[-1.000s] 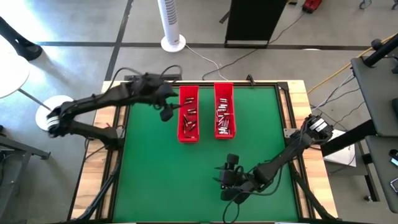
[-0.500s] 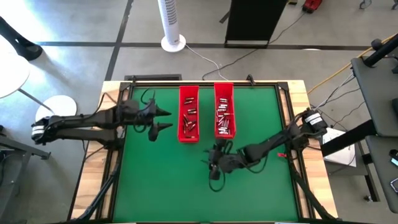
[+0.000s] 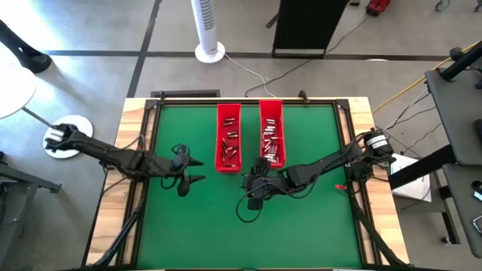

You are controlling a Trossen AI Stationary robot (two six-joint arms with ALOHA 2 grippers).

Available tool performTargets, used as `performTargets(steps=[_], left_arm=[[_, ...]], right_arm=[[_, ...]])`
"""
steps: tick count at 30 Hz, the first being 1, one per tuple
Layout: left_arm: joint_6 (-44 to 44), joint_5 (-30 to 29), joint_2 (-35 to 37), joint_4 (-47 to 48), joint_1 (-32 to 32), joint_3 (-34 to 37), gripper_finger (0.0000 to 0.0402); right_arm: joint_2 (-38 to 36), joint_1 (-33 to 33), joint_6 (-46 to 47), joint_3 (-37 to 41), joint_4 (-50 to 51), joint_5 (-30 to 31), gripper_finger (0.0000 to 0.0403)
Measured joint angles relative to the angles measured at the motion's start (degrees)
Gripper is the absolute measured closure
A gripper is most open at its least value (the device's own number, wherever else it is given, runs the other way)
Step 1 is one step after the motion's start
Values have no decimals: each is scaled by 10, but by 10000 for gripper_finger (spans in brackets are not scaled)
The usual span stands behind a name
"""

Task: Sort batteries
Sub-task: Return to Home Position

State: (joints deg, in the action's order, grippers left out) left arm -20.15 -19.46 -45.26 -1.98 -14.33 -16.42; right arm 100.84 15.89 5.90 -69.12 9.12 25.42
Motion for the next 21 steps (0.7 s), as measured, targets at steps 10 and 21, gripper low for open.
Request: performTargets(steps=[10,21], left_arm=[[-25,-99,-151,-132,-77,7,159],[-12,-76,-255,-239,-45,12,159]], right_arm=[[54,-43,-1,-41,24,-45,209],[56,-69,-21,-44,26,-45,209]])
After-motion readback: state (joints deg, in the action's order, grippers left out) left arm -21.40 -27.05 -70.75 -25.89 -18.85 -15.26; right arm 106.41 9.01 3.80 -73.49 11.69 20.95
